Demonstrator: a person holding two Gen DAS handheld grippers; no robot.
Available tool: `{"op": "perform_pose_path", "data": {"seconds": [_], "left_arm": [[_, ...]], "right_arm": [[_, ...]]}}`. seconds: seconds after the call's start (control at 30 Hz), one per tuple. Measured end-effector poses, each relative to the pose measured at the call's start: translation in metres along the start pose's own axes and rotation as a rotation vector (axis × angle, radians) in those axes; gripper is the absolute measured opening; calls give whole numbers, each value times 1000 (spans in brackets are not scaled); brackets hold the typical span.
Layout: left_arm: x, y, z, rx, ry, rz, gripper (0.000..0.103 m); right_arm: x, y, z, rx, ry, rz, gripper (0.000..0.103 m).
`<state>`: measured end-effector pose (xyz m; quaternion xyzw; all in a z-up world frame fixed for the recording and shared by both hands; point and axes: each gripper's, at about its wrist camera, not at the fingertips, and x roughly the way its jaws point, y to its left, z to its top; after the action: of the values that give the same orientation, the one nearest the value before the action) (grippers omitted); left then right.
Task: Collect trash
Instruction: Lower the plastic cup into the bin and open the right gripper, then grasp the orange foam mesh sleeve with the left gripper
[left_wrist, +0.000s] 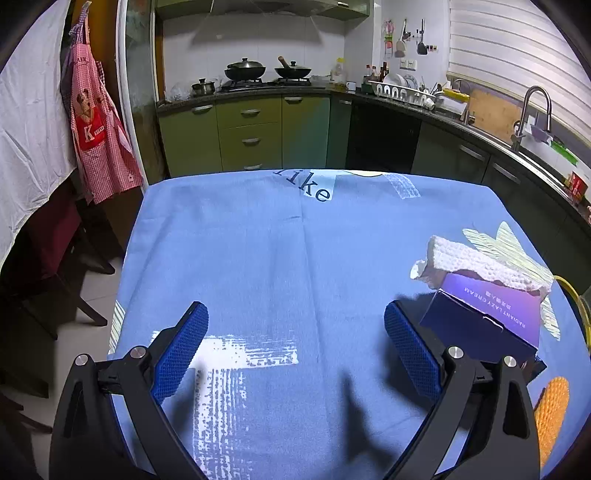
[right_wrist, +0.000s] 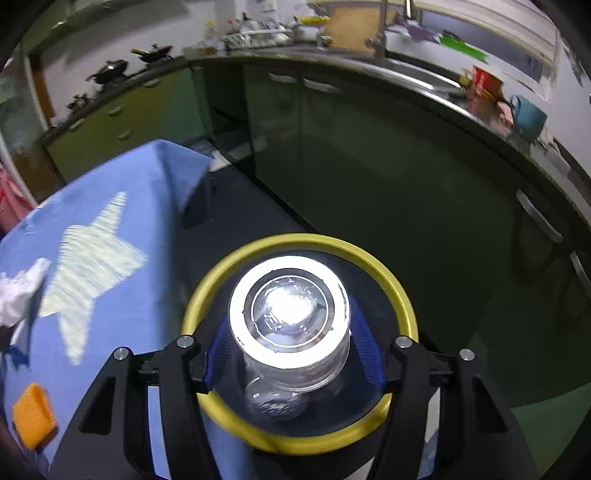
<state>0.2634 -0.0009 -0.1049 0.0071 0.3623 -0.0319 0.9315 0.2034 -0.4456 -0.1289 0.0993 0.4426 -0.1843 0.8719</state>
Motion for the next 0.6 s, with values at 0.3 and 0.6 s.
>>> {"op": "perform_pose_path", "data": {"seconds": [0.3, 0.6], "left_arm": [[0, -2, -1, 9, 2, -8, 95], [-15, -3, 0, -8, -14, -63, 95]], "right_arm": [[-5, -5, -10, 38, -15, 5, 69], [-58, 40, -51, -32, -88, 86, 72]]}}
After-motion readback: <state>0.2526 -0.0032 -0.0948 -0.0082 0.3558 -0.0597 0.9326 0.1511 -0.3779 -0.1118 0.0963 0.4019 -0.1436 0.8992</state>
